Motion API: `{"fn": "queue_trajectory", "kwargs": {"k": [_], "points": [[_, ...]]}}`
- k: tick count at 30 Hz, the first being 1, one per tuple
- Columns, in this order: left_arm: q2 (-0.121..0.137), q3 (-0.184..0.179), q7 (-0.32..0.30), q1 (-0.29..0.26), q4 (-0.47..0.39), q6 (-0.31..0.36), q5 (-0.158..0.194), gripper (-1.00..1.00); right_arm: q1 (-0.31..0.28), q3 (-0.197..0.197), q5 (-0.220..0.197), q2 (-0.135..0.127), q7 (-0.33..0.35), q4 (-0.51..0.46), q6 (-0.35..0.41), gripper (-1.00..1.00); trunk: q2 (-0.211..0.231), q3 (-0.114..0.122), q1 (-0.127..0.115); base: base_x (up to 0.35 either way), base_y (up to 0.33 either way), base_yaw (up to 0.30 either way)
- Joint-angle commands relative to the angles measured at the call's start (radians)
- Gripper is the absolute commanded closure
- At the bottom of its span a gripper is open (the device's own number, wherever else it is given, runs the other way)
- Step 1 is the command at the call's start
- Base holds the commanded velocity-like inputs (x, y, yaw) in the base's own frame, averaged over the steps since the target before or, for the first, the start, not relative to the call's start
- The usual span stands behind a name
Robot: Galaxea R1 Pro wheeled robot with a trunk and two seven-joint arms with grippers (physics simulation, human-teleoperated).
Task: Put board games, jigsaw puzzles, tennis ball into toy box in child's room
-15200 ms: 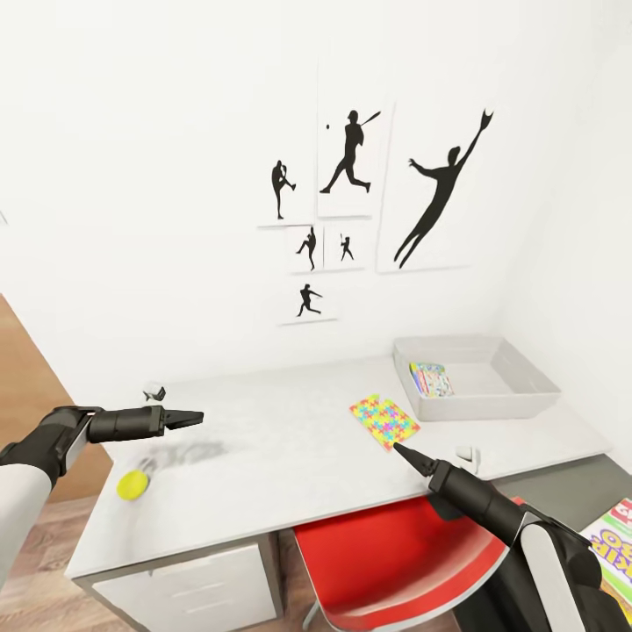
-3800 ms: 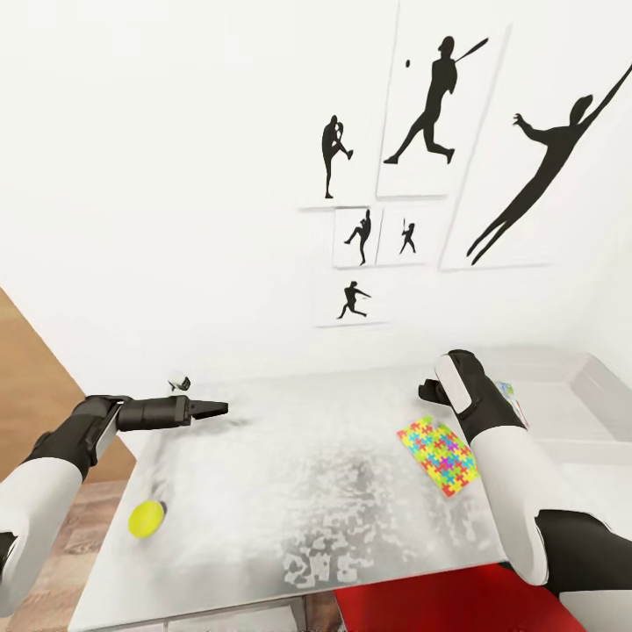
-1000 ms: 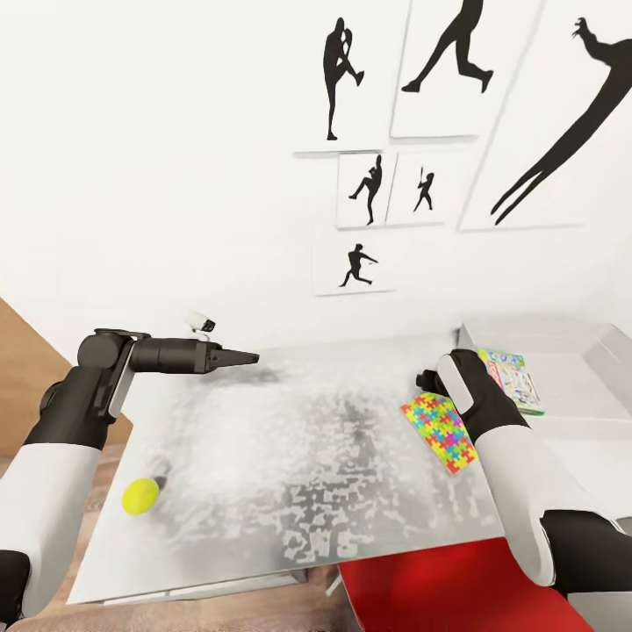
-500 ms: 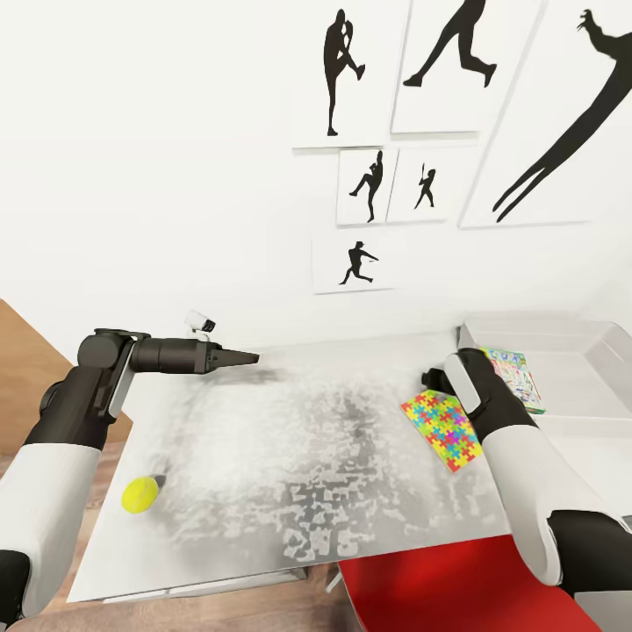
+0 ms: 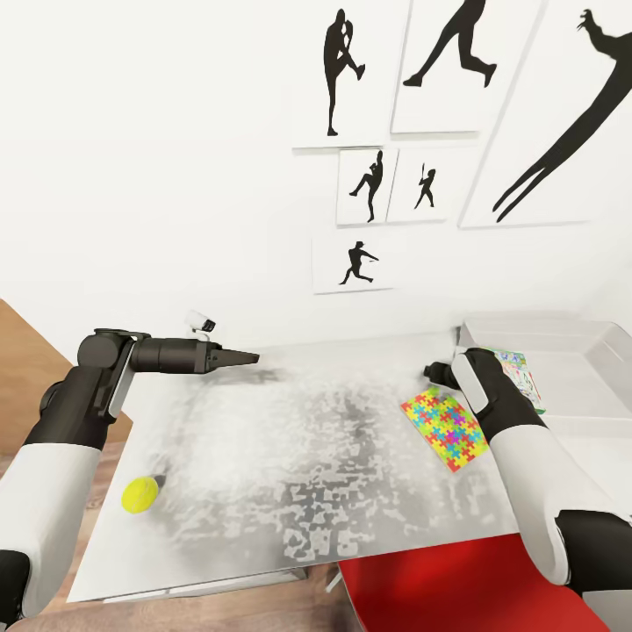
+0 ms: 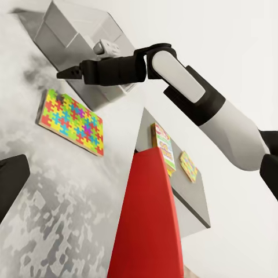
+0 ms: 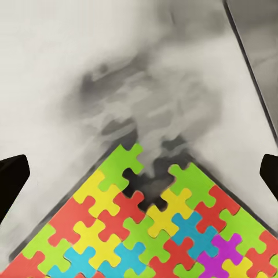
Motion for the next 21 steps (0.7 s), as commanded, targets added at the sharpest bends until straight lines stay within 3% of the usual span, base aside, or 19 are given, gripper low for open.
{"fn": "queue_trajectory", "kwargs": {"k": [1,21], "points": [[0.001,-0.002,-0.001,-0.001,0.0,0.011,0.003,-1.0,-0.001,0.0,-0.011,0.0,-0.008,-0.001,0.002,-1.0,-0.002,-0.002,0.001,0.0,0.0,0.0],[0.001,-0.003,-0.001,-0.001,-0.004,0.011,0.003,-1.0,0.0,0.001,-0.009,0.001,-0.007,0.005,-0.001,-1.0,-0.002,-0.013,0.001,0.0,0.0,0.0]]}}
